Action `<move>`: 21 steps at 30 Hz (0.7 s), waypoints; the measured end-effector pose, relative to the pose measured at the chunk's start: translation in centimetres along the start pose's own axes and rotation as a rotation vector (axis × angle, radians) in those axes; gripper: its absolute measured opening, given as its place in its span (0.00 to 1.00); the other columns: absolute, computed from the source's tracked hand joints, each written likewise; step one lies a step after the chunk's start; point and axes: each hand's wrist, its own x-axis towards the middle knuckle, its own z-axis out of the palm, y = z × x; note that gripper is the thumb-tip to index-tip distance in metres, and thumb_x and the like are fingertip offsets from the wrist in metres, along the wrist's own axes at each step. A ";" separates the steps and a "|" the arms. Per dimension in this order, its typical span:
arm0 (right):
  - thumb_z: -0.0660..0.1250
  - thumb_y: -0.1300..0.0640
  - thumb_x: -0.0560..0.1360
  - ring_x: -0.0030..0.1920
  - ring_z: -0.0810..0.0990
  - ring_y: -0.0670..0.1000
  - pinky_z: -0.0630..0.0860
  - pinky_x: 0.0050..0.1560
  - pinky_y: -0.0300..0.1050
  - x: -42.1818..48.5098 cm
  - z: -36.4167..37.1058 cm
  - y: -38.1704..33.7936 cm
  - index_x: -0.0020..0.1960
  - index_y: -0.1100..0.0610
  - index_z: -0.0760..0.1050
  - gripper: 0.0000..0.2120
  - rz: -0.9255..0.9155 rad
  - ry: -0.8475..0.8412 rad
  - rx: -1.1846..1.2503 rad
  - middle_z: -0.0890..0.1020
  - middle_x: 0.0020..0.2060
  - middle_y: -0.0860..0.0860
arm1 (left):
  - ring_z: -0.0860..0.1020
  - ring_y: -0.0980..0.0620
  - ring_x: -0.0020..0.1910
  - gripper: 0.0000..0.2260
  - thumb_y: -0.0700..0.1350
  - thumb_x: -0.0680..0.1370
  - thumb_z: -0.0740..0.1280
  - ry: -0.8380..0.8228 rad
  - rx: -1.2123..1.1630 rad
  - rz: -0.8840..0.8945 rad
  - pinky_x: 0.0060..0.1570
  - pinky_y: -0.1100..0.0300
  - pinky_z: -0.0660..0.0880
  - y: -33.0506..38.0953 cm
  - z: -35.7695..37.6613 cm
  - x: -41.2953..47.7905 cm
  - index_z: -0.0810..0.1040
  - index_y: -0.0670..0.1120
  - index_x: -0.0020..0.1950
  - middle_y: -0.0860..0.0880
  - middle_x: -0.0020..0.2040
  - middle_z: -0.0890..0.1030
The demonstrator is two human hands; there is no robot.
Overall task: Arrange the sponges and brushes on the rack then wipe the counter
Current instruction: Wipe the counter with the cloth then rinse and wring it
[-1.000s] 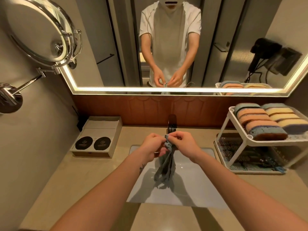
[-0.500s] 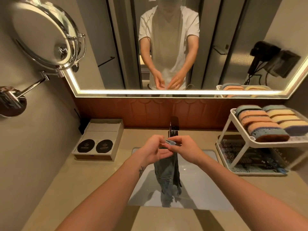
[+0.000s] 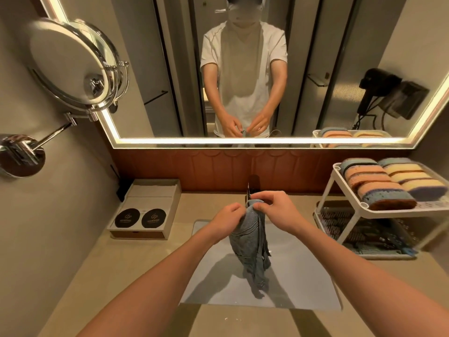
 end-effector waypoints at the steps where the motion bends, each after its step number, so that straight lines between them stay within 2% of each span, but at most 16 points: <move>1: 0.72 0.58 0.76 0.54 0.81 0.41 0.78 0.60 0.45 0.1 -0.2 -0.1 0.61 0.54 0.83 0.13 -0.007 0.013 0.004 0.85 0.53 0.45 | 0.72 0.51 0.40 0.11 0.46 0.81 0.58 -0.047 -0.021 -0.008 0.42 0.54 0.69 0.2 0.0 -0.1 0.78 0.44 0.49 0.48 0.40 0.75; 4: 0.71 0.59 0.77 0.53 0.81 0.40 0.79 0.59 0.43 0.2 -0.6 -0.1 0.60 0.54 0.83 0.12 -0.017 0.041 0.013 0.85 0.52 0.45 | 0.73 0.50 0.36 0.10 0.48 0.77 0.57 -0.156 0.068 -0.040 0.40 0.54 0.69 0.2 -0.2 -0.1 0.76 0.46 0.46 0.48 0.37 0.76; 6: 0.71 0.58 0.77 0.53 0.81 0.40 0.79 0.58 0.43 0.3 -0.8 -0.1 0.59 0.53 0.84 0.12 -0.018 0.058 0.022 0.85 0.52 0.44 | 0.77 0.49 0.42 0.11 0.43 0.81 0.57 -0.212 0.237 -0.018 0.41 0.56 0.73 -0.2 -0.4 0.3 0.79 0.46 0.50 0.47 0.45 0.80; 8: 0.70 0.58 0.77 0.54 0.81 0.41 0.79 0.58 0.43 0.5 -0.9 -0.1 0.59 0.53 0.84 0.11 -0.019 0.066 0.024 0.85 0.52 0.44 | 0.79 0.45 0.51 0.16 0.35 0.80 0.57 -0.265 0.374 0.024 0.45 0.53 0.79 -0.8 -0.6 0.7 0.81 0.46 0.59 0.46 0.54 0.82; 9: 0.70 0.58 0.77 0.54 0.81 0.41 0.79 0.58 0.43 0.6 -0.9 -0.2 0.59 0.53 0.84 0.11 -0.020 0.068 0.023 0.85 0.52 0.44 | 0.79 0.45 0.51 0.18 0.33 0.79 0.56 -0.284 0.430 0.045 0.45 0.53 0.80 -0.9 -0.6 0.8 0.81 0.48 0.60 0.46 0.56 0.81; 11: 0.70 0.58 0.78 0.54 0.81 0.41 0.79 0.58 0.43 0.6 -0.9 -0.1 0.60 0.53 0.84 0.11 -0.016 0.073 0.020 0.85 0.52 0.44 | 0.79 0.44 0.47 0.17 0.35 0.81 0.57 -0.295 0.521 0.083 0.35 0.55 0.80 -1.1 -0.6 0.9 0.80 0.50 0.60 0.46 0.57 0.77; 12: 0.70 0.58 0.78 0.54 0.81 0.41 0.79 0.58 0.43 0.6 -0.9 0.0 0.60 0.53 0.83 0.11 -0.012 0.074 0.014 0.84 0.52 0.45 | 0.79 0.42 0.48 0.15 0.37 0.81 0.58 -0.279 0.577 0.093 0.34 0.55 0.79 -1.2 -0.6 1.1 0.80 0.51 0.61 0.45 0.59 0.74; 13: 0.70 0.58 0.78 0.54 0.80 0.41 0.79 0.58 0.42 0.5 -0.9 0.1 0.60 0.53 0.83 0.11 -0.008 0.077 0.009 0.84 0.52 0.45 | 0.78 0.39 0.50 0.14 0.39 0.81 0.58 -0.249 0.654 0.080 0.37 0.54 0.79 -1.2 -0.6 1.3 0.80 0.50 0.61 0.44 0.61 0.70; 15: 0.70 0.58 0.78 0.53 0.80 0.39 0.78 0.57 0.39 0.5 -1.1 0.3 0.59 0.53 0.83 0.11 -0.006 0.089 0.011 0.85 0.51 0.44 | 0.77 0.38 0.54 0.14 0.42 0.80 0.58 -0.154 0.806 0.039 0.51 0.49 0.78 -1.4 -0.8 1.7 0.79 0.49 0.60 0.43 0.63 0.66; 16: 0.70 0.58 0.78 0.52 0.80 0.38 0.77 0.55 0.37 0.5 -1.1 0.5 0.59 0.53 0.84 0.11 -0.006 0.091 0.014 0.85 0.51 0.44 | 0.77 0.38 0.52 0.13 0.44 0.80 0.58 -0.098 0.852 0.035 0.54 0.47 0.77 -1.5 -1.0 1.7 0.79 0.48 0.59 0.42 0.62 0.66; 19: 0.70 0.59 0.77 0.51 0.81 0.37 0.76 0.54 0.35 0.5 -1.5 0.8 0.58 0.53 0.84 0.10 -0.008 0.108 0.006 0.85 0.50 0.44 | 0.77 0.40 0.48 0.13 0.47 0.79 0.60 -0.009 0.948 0.124 0.48 0.48 0.76 -1.3 -1.8 1.2 0.75 0.49 0.62 0.43 0.57 0.69; 21: 0.70 0.59 0.77 0.51 0.81 0.38 0.77 0.55 0.38 0.6 -1.8 1.0 0.58 0.54 0.84 0.10 -0.005 0.126 0.002 0.85 0.50 0.44 | 0.77 0.40 0.48 0.10 0.48 0.79 0.62 0.021 1.085 0.297 0.42 0.50 0.74 -1.3 -2.7 0.9 0.74 0.48 0.59 0.44 0.56 0.70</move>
